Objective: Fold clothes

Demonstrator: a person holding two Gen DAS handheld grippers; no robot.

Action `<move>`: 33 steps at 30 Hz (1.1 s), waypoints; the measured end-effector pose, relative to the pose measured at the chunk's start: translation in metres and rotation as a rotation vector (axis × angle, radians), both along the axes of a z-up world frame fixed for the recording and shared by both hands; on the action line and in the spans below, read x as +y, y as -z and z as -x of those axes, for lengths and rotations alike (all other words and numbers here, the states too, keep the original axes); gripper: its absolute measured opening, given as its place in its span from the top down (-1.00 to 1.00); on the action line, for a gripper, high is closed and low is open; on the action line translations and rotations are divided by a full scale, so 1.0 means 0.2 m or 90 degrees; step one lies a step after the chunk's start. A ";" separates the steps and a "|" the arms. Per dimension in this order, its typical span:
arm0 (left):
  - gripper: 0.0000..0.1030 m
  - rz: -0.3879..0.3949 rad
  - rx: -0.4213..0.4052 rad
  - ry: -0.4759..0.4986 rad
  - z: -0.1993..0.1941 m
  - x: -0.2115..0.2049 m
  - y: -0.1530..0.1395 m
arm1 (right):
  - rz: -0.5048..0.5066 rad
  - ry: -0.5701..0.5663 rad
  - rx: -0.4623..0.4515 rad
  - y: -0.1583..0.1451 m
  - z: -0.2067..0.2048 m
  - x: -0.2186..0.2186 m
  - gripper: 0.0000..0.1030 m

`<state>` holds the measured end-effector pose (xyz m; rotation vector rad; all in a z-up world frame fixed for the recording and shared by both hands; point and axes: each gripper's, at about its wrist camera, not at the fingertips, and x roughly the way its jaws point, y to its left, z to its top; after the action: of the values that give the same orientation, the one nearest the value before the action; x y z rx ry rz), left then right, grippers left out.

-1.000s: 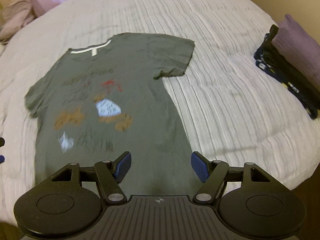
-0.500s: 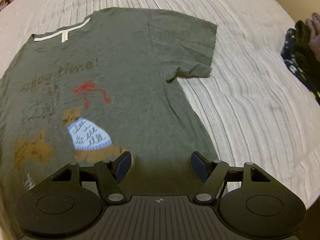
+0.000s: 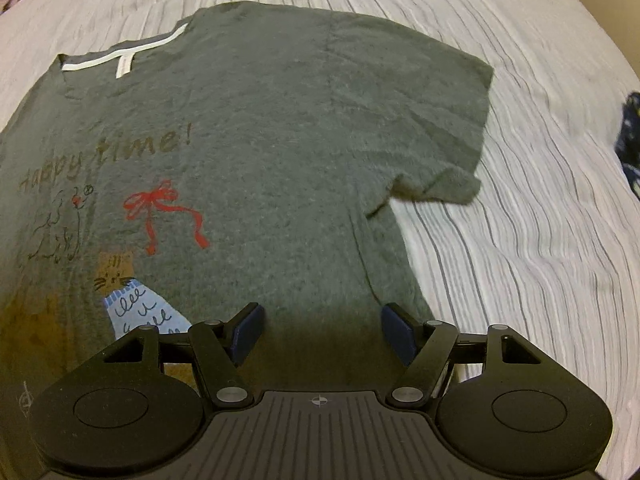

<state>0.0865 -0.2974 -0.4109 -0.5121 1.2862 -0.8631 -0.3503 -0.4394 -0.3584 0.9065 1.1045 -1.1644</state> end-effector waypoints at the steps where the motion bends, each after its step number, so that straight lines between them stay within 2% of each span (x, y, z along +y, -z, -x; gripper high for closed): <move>1: 0.85 -0.016 -0.041 0.022 0.01 -0.03 -0.04 | -0.001 0.000 -0.004 0.00 0.01 -0.01 -0.35; 3: 0.88 -0.059 -0.142 0.086 0.06 -0.12 -0.14 | 0.002 -0.001 -0.004 -0.01 0.03 -0.03 -0.35; 7: 0.93 -0.113 -0.385 0.256 0.26 -0.29 -0.33 | 0.000 0.008 -0.023 -0.03 0.06 -0.06 -0.35; 9: 0.94 -0.099 -0.511 0.347 0.42 -0.32 -0.40 | 0.003 0.011 -0.025 -0.04 0.08 -0.07 -0.35; 12: 0.94 -0.055 -0.704 0.533 0.71 -0.28 -0.41 | 0.013 0.014 -0.016 -0.05 0.08 -0.07 -0.35; 13: 0.94 -0.050 -0.758 0.602 0.81 -0.27 -0.39 | 0.016 0.015 -0.010 -0.05 0.08 -0.07 -0.35; 14: 0.94 -0.050 -0.776 0.660 0.87 -0.25 -0.35 | 0.019 0.016 -0.003 -0.05 0.09 -0.06 -0.35; 16: 0.91 -0.068 -0.783 0.762 0.97 -0.24 -0.25 | 0.018 0.021 0.002 -0.04 0.10 -0.06 -0.35; 18: 0.88 -0.098 -0.774 0.786 0.99 -0.23 -0.20 | 0.017 0.027 0.002 -0.04 0.12 -0.05 -0.35; 21: 0.73 -0.091 -0.725 0.759 0.95 -0.23 -0.23 | 0.019 0.029 0.007 -0.05 0.14 -0.04 -0.35; 22: 0.53 -0.086 -0.701 0.751 0.93 -0.24 -0.26 | 0.020 0.029 0.010 -0.05 0.14 -0.04 -0.35; 23: 0.42 -0.072 -0.687 0.746 0.91 -0.23 -0.29 | 0.021 0.028 0.012 -0.05 0.15 -0.04 -0.35; 26: 0.39 -0.041 -0.649 0.738 0.87 -0.17 -0.38 | 0.029 0.034 0.013 -0.06 0.15 -0.04 -0.35; 30: 0.41 -0.044 -0.597 0.732 0.81 -0.07 -0.45 | 0.077 0.026 -0.036 -0.13 0.11 -0.07 -0.35; 33: 0.42 -0.055 -0.569 0.707 0.75 -0.01 -0.47 | 0.097 -0.027 -0.075 -0.17 0.00 -0.13 -0.35</move>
<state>-0.0641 -0.2990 -0.3161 0.7167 0.6690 -1.6723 -0.3496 -0.4644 -0.3234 0.8194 0.9224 -1.1296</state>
